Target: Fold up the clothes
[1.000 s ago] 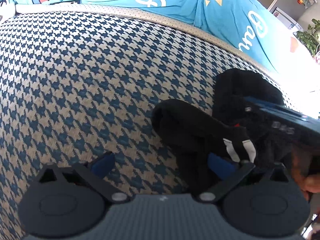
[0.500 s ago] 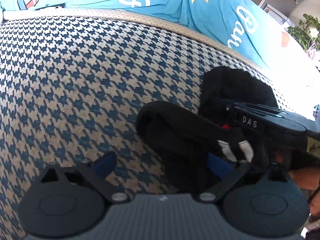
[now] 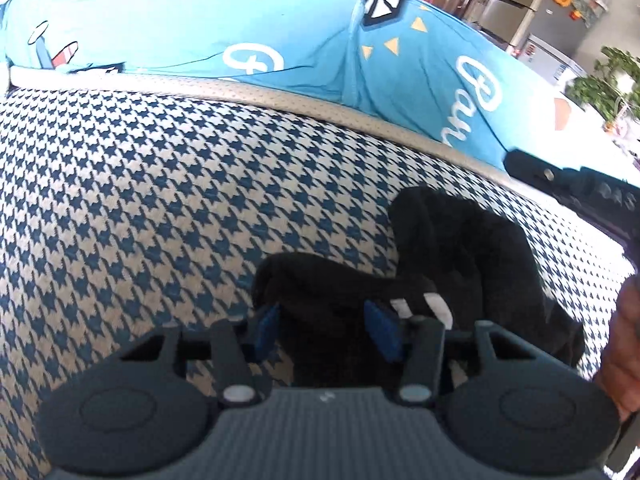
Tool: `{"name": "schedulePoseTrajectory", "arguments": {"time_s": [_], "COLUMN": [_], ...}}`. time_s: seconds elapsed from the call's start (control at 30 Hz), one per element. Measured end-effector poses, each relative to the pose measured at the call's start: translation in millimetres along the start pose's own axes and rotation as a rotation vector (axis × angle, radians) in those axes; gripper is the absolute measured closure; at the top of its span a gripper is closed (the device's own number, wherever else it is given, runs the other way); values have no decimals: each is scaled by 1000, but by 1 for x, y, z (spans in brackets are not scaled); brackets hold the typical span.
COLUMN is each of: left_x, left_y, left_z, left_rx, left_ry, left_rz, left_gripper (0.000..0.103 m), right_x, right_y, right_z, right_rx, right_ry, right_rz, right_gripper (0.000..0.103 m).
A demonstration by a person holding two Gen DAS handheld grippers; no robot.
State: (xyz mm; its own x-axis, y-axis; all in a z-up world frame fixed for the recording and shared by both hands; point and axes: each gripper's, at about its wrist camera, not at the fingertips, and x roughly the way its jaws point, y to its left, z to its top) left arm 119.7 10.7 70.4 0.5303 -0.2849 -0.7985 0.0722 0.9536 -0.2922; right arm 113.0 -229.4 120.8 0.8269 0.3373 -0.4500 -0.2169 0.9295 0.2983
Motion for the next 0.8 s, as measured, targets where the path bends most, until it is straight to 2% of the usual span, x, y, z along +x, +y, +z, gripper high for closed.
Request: {"name": "schedulePoseTrajectory", "arguments": {"time_s": [0.07,0.13,0.2,0.23,0.27,0.33,0.4,0.47,0.53,0.57,0.67,0.73,0.8], "left_x": [1,3,4,5,6,7,11,15,21,21,18,17,15], "left_y": [3,9,17,22,26,34,39,41,38,35,26,20,14], "left_z": [3,1,1,0,-2,-4,-7,-11,-15,-14,-11,-10,-8], "left_rx": [-19,-30,-57,-78,-100,-145,-180,-192,-184,-175,-145,-126,-106], "left_ry": [9,22,31,35,40,49,55,63,74,69,48,34,20], "left_rz": [1,2,-2,-18,-35,-69,-94,-119,-127,-129,-134,-137,-140], "left_gripper": [52,40,19,17,14,9,5,3,2,1,2,15,35], "right_x": [8,19,31,36,40,46,51,56,62,65,69,68,65], "right_y": [0,2,5,6,7,10,13,18,19,19,17,13,9], "right_z": [-5,-14,-24,-29,-33,-40,-46,-53,-58,-60,-63,-62,-59], "right_rx": [-4,-15,-27,-33,-38,-44,-57,-94,-119,-118,-133,-115,-84], "right_ry": [54,117,161,181,198,224,250,269,279,286,287,281,268], "right_rz": [7,14,1,-3,-6,5,17,7,-5,-15,-45,-42,-35], "right_gripper": [98,93,79,73,63,58,48,45,46,51,81,89,92]}}
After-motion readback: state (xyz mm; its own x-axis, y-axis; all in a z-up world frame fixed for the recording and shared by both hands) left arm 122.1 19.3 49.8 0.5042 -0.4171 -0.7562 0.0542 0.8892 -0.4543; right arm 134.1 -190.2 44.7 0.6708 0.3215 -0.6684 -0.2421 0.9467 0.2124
